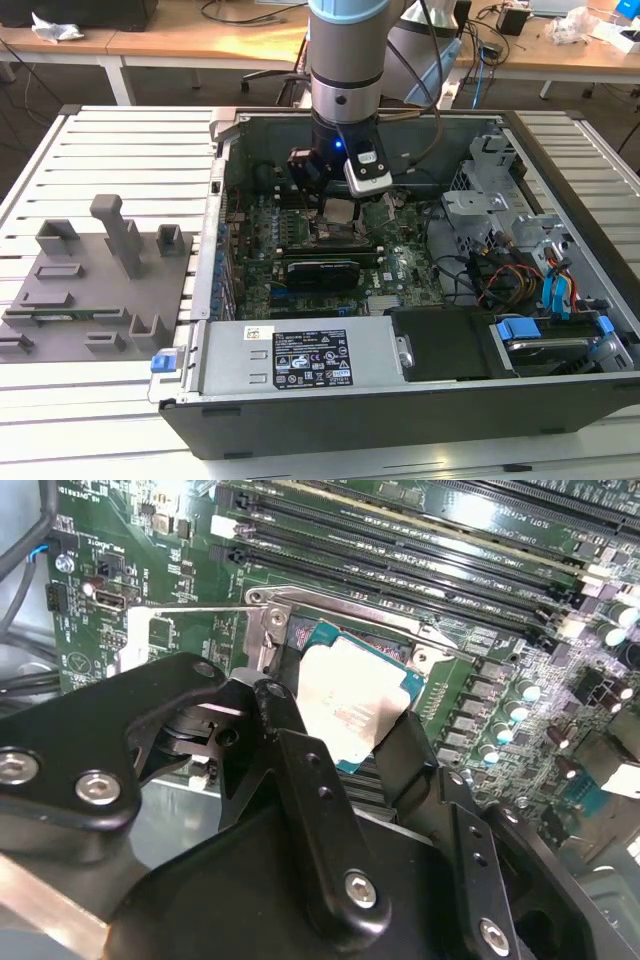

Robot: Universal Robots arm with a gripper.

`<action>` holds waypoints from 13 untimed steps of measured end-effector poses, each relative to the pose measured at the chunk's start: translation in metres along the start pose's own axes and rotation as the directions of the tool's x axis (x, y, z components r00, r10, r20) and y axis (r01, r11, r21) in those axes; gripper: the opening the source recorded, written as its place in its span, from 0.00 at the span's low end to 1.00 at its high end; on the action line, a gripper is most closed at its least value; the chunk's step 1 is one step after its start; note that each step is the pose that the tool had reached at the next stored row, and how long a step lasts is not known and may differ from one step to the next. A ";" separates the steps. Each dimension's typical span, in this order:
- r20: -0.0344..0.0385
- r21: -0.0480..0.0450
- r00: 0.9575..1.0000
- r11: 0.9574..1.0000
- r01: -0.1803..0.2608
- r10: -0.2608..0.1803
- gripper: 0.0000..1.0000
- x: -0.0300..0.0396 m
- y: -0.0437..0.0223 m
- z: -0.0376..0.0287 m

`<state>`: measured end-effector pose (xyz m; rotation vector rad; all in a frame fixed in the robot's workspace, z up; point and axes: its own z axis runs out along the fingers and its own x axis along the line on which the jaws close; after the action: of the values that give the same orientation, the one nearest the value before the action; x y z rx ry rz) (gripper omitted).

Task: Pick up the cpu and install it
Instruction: 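Place the cpu into insertion slot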

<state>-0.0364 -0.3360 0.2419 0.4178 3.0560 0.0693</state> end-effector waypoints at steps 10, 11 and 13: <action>0.004 0.003 0.998 0.998 -0.069 0.069 0.55 0.0000 0.0000 0.0000; 0.004 0.004 0.997 0.997 -0.077 0.077 0.55 0.0000 0.0000 0.0000; 0.005 0.004 0.996 0.996 -0.091 0.091 0.55 0.0000 0.0000 0.0000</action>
<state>-0.0364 -0.3360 0.2419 0.5567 3.0318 0.0652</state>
